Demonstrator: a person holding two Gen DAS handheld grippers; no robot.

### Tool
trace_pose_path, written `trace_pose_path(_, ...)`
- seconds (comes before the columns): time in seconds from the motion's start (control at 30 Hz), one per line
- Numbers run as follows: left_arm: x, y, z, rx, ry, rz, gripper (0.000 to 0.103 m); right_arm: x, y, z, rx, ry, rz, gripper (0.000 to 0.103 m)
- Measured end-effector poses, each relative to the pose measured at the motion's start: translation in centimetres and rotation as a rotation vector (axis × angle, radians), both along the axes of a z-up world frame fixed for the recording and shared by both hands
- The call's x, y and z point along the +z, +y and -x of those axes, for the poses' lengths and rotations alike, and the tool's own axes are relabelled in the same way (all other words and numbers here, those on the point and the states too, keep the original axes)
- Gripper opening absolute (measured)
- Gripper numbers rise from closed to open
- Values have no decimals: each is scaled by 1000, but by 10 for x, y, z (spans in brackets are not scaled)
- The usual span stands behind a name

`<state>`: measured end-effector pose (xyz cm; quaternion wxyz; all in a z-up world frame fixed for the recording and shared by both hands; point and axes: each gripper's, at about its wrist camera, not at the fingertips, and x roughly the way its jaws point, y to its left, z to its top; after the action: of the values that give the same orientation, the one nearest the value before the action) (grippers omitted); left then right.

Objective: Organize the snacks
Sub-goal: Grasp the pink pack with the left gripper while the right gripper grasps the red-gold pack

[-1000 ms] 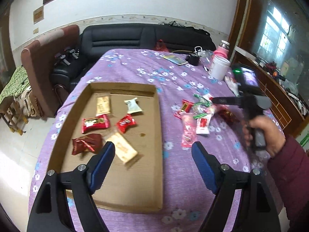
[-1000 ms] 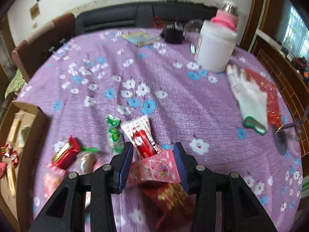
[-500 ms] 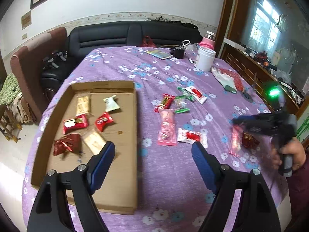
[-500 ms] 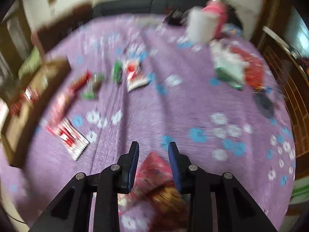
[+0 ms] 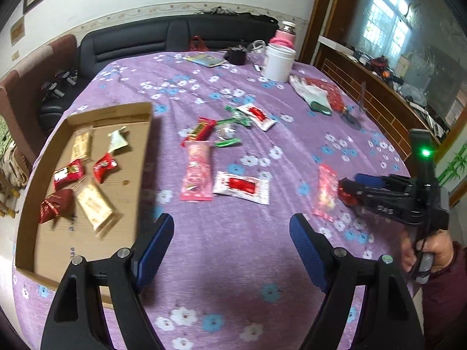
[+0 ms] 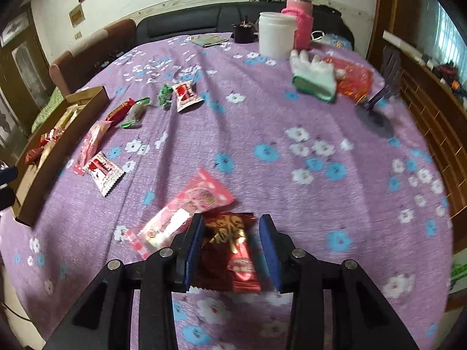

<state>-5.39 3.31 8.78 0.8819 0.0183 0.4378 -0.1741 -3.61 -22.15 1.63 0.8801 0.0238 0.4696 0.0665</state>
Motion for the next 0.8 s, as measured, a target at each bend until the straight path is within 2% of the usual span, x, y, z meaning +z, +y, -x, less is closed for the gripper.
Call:
trace_pose_path(0.2, -2, -30, 1, -49, 0, -33, 81, -6, -4, 3, -12, -21, -69, 36)
trace_pose_path(0.4, -20, -82, -9, -141, 46, -73, 81, -3, -27, 19, -95, -55, 43, 34)
trace_pose_path(0.57, -43, -137, -25, -228, 93, -84, 80, -2, -51, 32, -123, -56, 34, 34)
trace_pose_path(0.67, -51, -163, -34, -253, 74, -116, 79, -2, -60, 39, -130, -58, 30, 34)
trace_pose_path(0.7, -54, -170, -38, -257, 64, -133, 77, -3, -62, 40, -132, -59, 24, 34)
trace_pose_path(0.73, -58, -177, -40, -261, 63, -152, 68, -2, -64, 41, -134, -59, 20, 34)
trace_pose_path(0.77, -62, -181, -43, -265, 69, -170, 49, -2, -66, 43, -135, -61, 14, 34)
trace_pose_path(0.8, -67, -187, -45, -269, 80, -191, 35, -3, -67, 43, -135, -62, 11, 34)
